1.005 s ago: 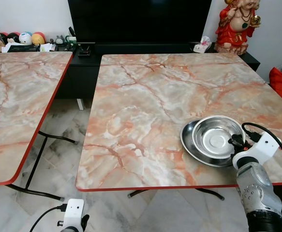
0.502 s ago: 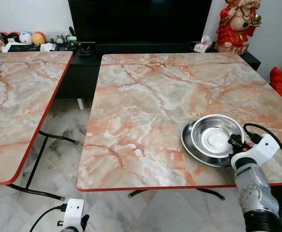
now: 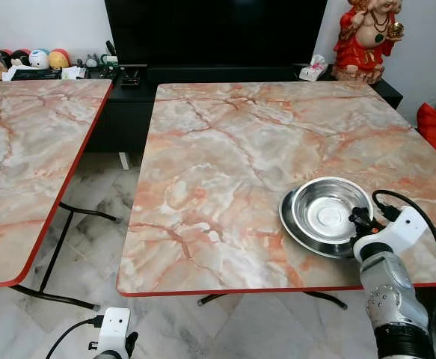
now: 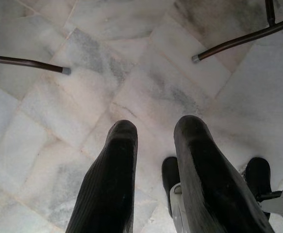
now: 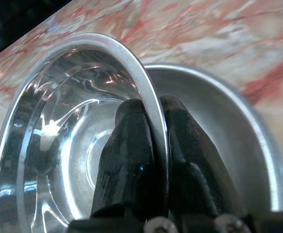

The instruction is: Setting the table

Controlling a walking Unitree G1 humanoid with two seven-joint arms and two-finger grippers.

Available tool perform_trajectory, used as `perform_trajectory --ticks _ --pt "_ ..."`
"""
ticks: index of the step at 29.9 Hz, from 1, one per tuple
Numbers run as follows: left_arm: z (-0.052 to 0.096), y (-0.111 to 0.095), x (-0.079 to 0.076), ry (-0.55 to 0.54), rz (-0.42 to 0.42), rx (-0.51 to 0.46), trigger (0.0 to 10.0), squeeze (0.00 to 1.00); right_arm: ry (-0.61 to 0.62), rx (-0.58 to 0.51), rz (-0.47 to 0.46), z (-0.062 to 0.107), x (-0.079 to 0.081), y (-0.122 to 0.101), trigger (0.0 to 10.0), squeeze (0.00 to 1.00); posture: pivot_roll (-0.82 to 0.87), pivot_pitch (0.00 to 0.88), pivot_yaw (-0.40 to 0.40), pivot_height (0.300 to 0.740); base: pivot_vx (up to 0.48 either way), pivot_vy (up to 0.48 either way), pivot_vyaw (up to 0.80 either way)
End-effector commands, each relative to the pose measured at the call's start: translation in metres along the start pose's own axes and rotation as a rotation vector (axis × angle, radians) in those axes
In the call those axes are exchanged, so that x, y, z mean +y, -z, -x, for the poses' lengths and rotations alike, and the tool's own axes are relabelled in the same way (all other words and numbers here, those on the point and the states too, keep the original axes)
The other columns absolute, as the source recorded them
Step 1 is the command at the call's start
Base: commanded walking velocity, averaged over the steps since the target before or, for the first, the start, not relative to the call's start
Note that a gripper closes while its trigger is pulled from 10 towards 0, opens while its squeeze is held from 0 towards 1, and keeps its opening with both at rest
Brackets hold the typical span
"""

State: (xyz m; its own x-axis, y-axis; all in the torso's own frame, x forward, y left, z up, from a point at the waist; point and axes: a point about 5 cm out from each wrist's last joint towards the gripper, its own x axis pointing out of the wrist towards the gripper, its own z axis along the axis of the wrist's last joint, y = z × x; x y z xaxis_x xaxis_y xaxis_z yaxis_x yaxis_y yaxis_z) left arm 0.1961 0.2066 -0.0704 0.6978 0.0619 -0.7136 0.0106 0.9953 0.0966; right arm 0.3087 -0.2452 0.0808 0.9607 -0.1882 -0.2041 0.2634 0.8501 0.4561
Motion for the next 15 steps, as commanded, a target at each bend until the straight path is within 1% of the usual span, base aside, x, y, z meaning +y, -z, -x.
perform_trajectory --ticks 1,10,11,13,14,15 --pt "-0.0002 0.0006 -0.0002 0.000 -0.021 0.011 10.0 0.00 -0.021 -0.001 0.002 -0.0015 0.0042 -0.0026 10.0 0.00 0.05 0.000 -0.024 0.740 0.000 0.000 0.00" --pt "-0.0004 0.0005 -0.0008 0.002 -0.022 0.012 10.0 0.00 -0.025 0.006 0.002 -0.0019 0.0038 -0.0019 10.0 0.00 0.06 0.000 -0.024 0.740 0.000 0.000 0.00" --pt "-0.0004 0.0003 -0.0007 0.002 -0.023 0.012 10.0 0.00 -0.026 0.009 0.001 -0.0020 0.0039 -0.0013 10.0 0.16 0.06 0.000 -0.023 0.740 0.000 0.000 0.00" --pt "-0.0005 0.0001 -0.0006 0.002 -0.023 0.012 10.0 0.00 -0.028 0.008 0.000 -0.0021 0.0041 -0.0012 10.0 0.62 0.06 0.000 -0.023 0.740 0.000 0.000 0.00" --pt "-0.0005 0.0000 -0.0006 0.002 -0.024 0.012 10.0 0.00 -0.028 0.007 0.001 -0.0021 0.0041 -0.0012 10.0 0.82 0.06 0.000 -0.022 0.740 0.000 0.000 0.00" --pt "-0.0005 -0.0001 -0.0006 0.002 -0.024 0.011 10.0 0.00 -0.027 0.007 0.001 -0.0021 0.0041 -0.0012 10.0 0.82 0.06 0.000 -0.022 0.740 0.000 0.000 0.00"
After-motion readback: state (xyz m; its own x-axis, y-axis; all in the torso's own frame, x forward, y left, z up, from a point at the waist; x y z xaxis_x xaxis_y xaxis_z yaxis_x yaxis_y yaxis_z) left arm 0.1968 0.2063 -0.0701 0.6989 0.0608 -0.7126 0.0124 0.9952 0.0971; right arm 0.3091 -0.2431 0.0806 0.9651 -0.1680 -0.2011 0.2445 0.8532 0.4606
